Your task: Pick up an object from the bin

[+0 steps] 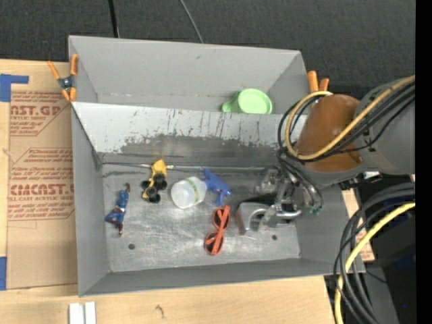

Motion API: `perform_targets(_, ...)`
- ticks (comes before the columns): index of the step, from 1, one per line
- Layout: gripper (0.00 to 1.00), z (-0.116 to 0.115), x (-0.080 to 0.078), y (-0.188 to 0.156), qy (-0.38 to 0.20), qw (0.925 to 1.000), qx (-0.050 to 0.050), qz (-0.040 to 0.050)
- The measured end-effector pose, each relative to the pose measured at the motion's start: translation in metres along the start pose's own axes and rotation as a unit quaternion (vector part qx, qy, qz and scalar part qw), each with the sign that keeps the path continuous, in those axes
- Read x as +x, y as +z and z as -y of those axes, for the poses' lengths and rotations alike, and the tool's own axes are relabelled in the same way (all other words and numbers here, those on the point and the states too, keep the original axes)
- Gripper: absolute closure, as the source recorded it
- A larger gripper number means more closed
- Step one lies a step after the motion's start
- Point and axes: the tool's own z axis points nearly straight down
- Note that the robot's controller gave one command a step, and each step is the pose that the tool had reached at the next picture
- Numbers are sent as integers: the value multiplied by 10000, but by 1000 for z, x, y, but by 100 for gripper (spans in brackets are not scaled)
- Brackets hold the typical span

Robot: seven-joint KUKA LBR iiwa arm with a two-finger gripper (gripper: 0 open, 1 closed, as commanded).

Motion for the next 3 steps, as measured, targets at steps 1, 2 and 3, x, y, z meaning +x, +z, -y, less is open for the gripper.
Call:
perform_targets(1,100,0,1,-14,-2,10000,1,0)
perform_targets(2,100,-1,0,-23,-3,10000,5,35)
perform_targets(3,100,-1,0,-26,-4,10000,5,33)
